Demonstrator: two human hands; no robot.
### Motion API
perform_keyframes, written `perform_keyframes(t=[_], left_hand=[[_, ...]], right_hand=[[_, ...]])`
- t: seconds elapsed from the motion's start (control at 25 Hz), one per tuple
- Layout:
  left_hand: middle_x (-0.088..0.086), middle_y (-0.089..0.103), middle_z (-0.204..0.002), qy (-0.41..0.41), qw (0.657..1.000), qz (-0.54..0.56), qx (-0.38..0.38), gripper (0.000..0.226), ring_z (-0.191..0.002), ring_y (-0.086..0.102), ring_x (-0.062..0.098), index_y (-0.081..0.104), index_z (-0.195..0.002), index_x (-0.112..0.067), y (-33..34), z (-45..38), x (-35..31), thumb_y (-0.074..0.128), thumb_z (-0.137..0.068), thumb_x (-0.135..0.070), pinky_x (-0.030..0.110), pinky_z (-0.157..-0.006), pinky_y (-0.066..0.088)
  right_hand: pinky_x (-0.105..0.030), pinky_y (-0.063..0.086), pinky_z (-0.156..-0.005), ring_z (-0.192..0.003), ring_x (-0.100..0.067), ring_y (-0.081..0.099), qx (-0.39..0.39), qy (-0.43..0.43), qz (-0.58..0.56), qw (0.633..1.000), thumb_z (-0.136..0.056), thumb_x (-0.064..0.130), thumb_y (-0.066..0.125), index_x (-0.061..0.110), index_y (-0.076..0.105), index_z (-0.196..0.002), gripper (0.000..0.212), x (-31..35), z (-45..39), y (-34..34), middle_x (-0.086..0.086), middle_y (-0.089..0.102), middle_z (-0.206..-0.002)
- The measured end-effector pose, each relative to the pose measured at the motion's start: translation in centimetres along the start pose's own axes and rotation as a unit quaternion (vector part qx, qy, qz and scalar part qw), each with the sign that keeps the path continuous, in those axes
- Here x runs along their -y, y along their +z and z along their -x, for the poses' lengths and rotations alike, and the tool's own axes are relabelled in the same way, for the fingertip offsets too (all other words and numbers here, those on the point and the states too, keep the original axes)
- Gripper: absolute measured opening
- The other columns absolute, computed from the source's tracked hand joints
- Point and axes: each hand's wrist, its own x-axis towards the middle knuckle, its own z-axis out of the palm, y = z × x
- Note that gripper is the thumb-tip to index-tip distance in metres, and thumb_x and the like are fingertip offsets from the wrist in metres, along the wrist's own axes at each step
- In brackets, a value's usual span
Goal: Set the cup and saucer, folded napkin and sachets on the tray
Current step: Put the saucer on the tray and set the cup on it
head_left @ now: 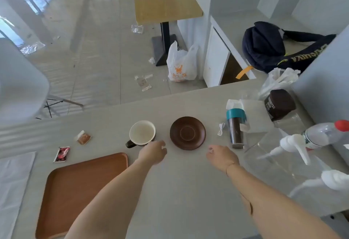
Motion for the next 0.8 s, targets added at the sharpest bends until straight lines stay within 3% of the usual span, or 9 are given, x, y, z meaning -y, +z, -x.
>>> perform_keyframes(t=[0.12, 0.24, 0.32, 0.52, 0.64, 0.8], left_hand=[[0.006, 0.061, -0.131, -0.016, 0.995, 0.091, -0.03, 0.046, -0.12, 0.055, 0.027, 0.045, -0.142, -0.025, 0.4, -2.3, -1.5, 0.044, -0.096, -0.029, 0.041, -0.097, 0.048], [0.013, 0.057, -0.134, -0.023, 0.986, 0.16, -0.052, 0.051, -0.126, 0.05, 0.03, 0.038, -0.147, -0.015, 0.7, -4.2, -3.3, 0.046, -0.097, -0.022, 0.042, -0.103, 0.042], [0.015, 0.054, -0.135, -0.033, 0.981, 0.175, -0.072, 0.05, -0.128, 0.048, 0.03, 0.039, -0.145, -0.013, 0.8, -5.3, -3.8, 0.046, -0.096, -0.017, 0.04, -0.105, 0.04], [0.014, 0.065, -0.119, -0.072, 0.967, 0.224, -0.099, 0.042, -0.113, 0.059, 0.031, 0.057, -0.129, -0.015, 1.3, -6.9, -4.3, 0.048, -0.088, -0.008, 0.04, -0.095, 0.049], [0.01, 0.069, -0.102, -0.092, 0.948, 0.291, -0.095, 0.04, -0.096, 0.066, 0.031, 0.061, -0.119, -0.018, 1.6, -7.3, -3.9, 0.049, -0.084, -0.004, 0.04, -0.084, 0.056], [0.011, 0.068, -0.086, -0.128, 0.904, 0.404, -0.05, 0.036, -0.077, 0.07, 0.031, 0.062, -0.108, -0.019, 1.3, -6.3, -3.8, 0.053, -0.079, 0.001, 0.045, -0.067, 0.063]], right_hand=[[-0.04, 0.046, -0.095, -0.12, -0.033, 0.054, -0.021, 0.0, -0.054, 0.998, -0.093, 0.036, 0.051, 0.017, 0.049, -0.133, 0.044, 1.1, -3.1, 0.0, -0.01, 0.059, -0.132], [-0.043, 0.043, -0.097, -0.122, -0.035, 0.051, -0.039, 0.014, -0.123, 0.992, -0.092, 0.026, 0.056, 0.009, 0.046, -0.134, 0.045, 2.1, -6.0, -0.1, -0.016, 0.053, -0.134], [-0.042, 0.044, -0.095, -0.115, -0.035, 0.055, -0.053, 0.038, -0.163, 0.984, -0.092, 0.018, 0.055, 0.004, 0.051, -0.128, 0.04, 2.0, -7.5, -0.1, -0.016, 0.059, -0.125], [-0.049, 0.057, -0.084, -0.097, -0.034, 0.065, -0.039, 0.076, -0.323, 0.942, -0.086, 0.005, 0.06, 0.014, 0.066, -0.117, 0.032, 1.6, -9.3, 0.3, -0.012, 0.071, -0.105], [-0.043, 0.061, -0.071, -0.091, -0.027, 0.064, -0.007, 0.112, -0.431, 0.895, -0.087, -0.002, 0.063, 0.015, 0.062, -0.116, 0.034, 1.4, -9.4, 0.3, -0.01, 0.067, -0.103], [-0.048, 0.056, -0.075, -0.091, -0.029, 0.06, 0.043, 0.122, -0.492, 0.861, -0.086, -0.012, 0.057, 0.01, 0.055, -0.116, 0.037, 1.1, -8.1, 0.0, -0.013, 0.062, -0.103]])
